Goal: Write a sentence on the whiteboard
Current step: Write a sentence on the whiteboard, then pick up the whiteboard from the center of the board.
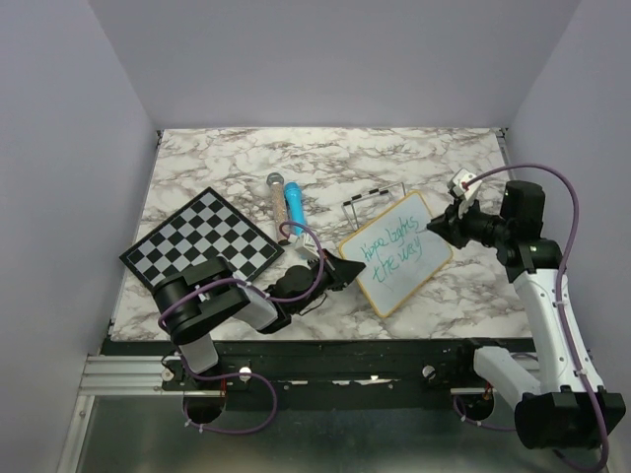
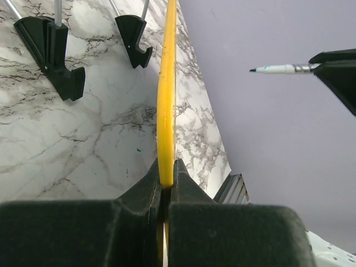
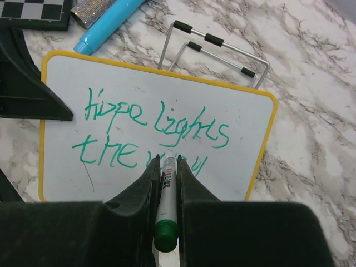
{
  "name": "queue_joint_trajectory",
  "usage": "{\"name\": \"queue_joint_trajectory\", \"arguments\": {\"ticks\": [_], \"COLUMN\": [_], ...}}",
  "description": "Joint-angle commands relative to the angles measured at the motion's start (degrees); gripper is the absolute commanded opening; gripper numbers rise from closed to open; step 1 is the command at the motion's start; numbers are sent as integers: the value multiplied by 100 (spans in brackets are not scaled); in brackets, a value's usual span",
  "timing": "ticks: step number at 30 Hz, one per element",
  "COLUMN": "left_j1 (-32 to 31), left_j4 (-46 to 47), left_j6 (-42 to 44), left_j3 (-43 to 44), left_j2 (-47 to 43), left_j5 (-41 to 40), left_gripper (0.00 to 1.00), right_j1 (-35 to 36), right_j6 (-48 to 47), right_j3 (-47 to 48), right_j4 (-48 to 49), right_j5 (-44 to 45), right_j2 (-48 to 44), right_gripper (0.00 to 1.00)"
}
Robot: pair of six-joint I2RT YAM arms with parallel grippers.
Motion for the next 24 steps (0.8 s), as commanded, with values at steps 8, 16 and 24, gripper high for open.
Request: {"name": "queue_joint_trajectory", "arguments": {"ticks": [8,16,24], "left_j1": [12,12,12], "left_j4": [423,326,299], "left_j6": [316,343,396], "left_j3": [56,-6,64], "left_j2": [-15,-121,-103], "left_j5": [305,269,445], "left_gripper": [0,0,0], "right_j1": [-59,-59,-59], "right_j6": [422,422,431], "right_j3": [-736,-789,-781], "right_j4": [530,495,433], "right_j5": [-814,-972,-1008], "right_j2": [-449,-537,-581], "right_gripper": [1,0,1]}}
